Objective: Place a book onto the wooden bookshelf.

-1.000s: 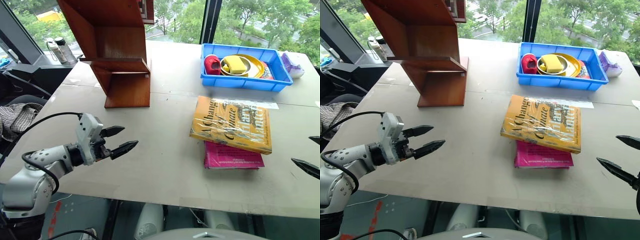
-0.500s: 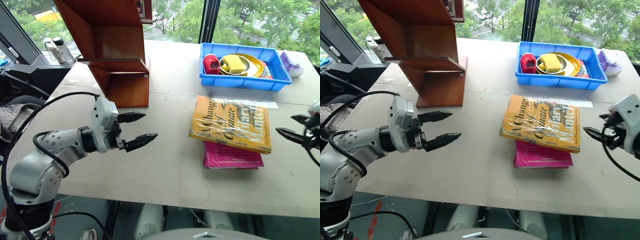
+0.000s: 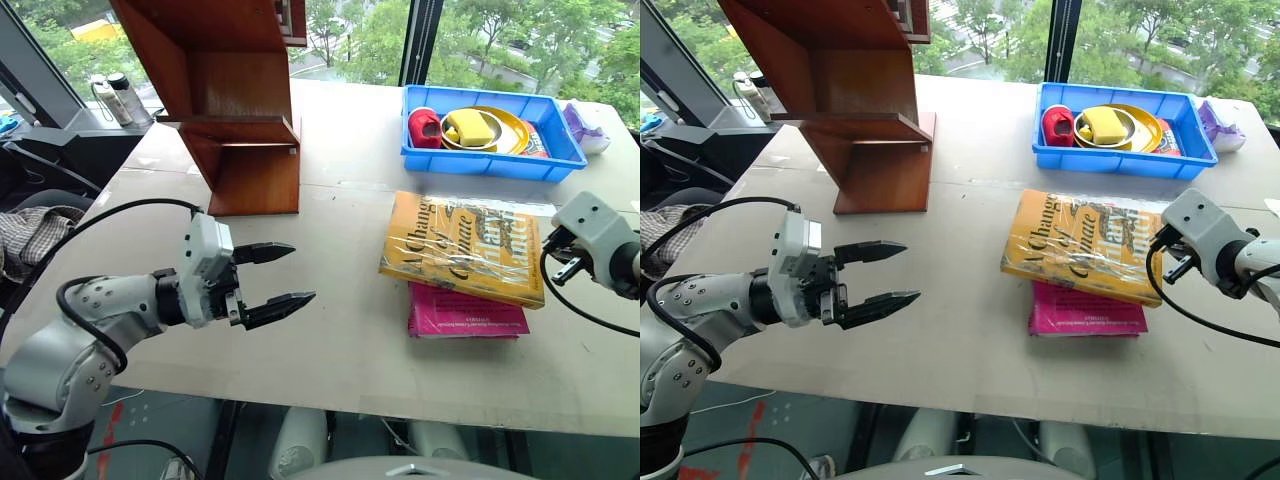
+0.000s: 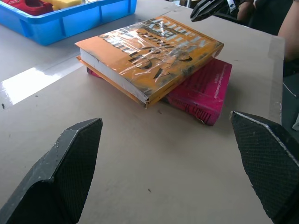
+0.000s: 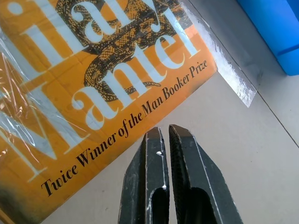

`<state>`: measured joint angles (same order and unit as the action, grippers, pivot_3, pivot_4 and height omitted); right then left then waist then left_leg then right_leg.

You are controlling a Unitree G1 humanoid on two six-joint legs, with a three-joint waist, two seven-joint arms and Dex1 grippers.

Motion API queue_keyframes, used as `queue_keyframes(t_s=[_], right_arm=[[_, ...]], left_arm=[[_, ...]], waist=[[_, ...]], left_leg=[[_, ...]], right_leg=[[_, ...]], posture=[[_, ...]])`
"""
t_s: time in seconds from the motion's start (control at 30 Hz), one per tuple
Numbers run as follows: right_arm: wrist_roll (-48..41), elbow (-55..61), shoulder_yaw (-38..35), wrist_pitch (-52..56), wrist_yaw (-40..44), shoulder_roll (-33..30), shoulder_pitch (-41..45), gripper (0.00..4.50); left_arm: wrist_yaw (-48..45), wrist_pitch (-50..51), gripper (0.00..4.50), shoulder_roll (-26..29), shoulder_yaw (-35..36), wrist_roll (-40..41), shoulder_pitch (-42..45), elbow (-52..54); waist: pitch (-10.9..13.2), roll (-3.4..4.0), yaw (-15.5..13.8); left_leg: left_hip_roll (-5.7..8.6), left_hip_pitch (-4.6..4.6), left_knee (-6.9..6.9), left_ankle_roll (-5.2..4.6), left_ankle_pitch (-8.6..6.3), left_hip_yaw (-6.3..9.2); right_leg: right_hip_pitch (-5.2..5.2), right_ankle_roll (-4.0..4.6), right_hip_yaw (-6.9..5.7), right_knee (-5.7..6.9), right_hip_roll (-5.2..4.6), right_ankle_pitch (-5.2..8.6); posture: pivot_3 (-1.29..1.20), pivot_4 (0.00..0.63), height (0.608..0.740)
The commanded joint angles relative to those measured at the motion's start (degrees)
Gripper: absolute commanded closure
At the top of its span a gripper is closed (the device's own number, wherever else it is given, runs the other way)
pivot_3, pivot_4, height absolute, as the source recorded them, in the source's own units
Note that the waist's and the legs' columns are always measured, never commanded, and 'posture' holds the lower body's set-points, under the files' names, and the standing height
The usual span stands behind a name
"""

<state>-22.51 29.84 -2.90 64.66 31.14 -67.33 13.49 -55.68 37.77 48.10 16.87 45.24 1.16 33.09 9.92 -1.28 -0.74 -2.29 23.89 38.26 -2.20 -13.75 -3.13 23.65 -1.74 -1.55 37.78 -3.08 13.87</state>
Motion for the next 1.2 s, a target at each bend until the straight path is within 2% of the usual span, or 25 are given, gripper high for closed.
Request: queue_keyframes(t_s=[0.03, 0.27, 0.47, 0.6, 0.7, 0.87, 1.2], right_arm=[[1.9, -0.91, 1.09, -0.34, 1.13, -1.24, 1.99, 4.46], [1.78, -2.64, 3.52, 2.8, 5.01, -3.16, 2.33, 4.46], [2.59, -5.42, 8.64, 0.37, 8.75, -1.29, 4.98, 4.46], [2.63, -6.4, 13.73, -0.67, 11.11, 2.0, 6.93, 4.46], [1.23, -7.67, 14.34, -1.03, 11.81, 6.67, 7.78, 4.46], [1.1, -7.48, 13.97, -2.02, 11.85, 10.94, 8.83, 4.46], [3.93, -8.3, 17.79, -3.81, 9.57, 19.96, 13.76, 4.46]], left_arm=[[0.17, -1.36, 0.0, 0.22, 1.45, 0.95, -0.42, 2.06], [1.46, -1.82, 0.0, -0.19, 1.13, 0.99, -1.46, 3.24], [2.5, -2.13, 0.0, -0.78, 0.91, 1.0, -3.1, 4.6], [3.03, -2.32, 0.0, -1.2, 0.61, 1.07, -3.73, 5.0], [3.61, -2.28, 0.0, -1.6, 0.6, 1.23, -4.06, 5.38], [4.54, -2.14, 0.0, -1.96, 1.39, 1.42, -4.98, 5.69], [5.72, -2.05, 0.0, -1.94, 2.6, 1.71, -7.33, 6.11]], waist=[[0.0, 0.0, -0.04], [0.0, 0.0, -0.01], [0.01, 0.01, 0.17], [0.01, 0.01, 0.09], [0.01, 0.01, 0.11], [0.01, -0.01, 0.23], [0.02, 0.0, 0.36]], left_leg=[[0.0, 0.0, 0.0, 0.0, 0.0, 0.0], [-0.01, 0.0, 0.0, 0.0, 0.0, -0.03], [-0.03, -0.01, 0.0, 0.0, 0.0, -0.09], [-0.05, -0.01, -0.01, 0.0, 0.0, -0.09], [-0.04, 0.0, 0.0, 0.0, 0.0, -0.11], [-0.07, -0.01, 0.0, 0.0, 0.0, -0.11], [-0.09, -0.03, 0.0, 0.0, 0.0, -0.12]], right_leg=[[0.0, 0.0, 0.0, 0.0, 0.0, 0.0], [0.01, 0.01, 0.01, -0.01, 0.0, -0.01], [0.05, 0.0, 0.04, 0.0, 0.02, -0.01], [0.06, 0.01, 0.04, 0.0, 0.04, -0.01], [0.06, 0.0, 0.04, 0.0, 0.04, -0.01], [0.06, 0.02, 0.05, 0.01, 0.08, -0.02], [0.07, 0.03, 0.05, 0.05, 0.09, -0.03]], posture=[[0.0, 0.15, 0.74], [0.0, 0.15, 0.74], [0.0, 0.15, 0.74], [0.0, 0.15, 0.74], [0.0, 0.15, 0.74], [0.0, 0.15, 0.74], [0.0, 0.15, 0.74]])
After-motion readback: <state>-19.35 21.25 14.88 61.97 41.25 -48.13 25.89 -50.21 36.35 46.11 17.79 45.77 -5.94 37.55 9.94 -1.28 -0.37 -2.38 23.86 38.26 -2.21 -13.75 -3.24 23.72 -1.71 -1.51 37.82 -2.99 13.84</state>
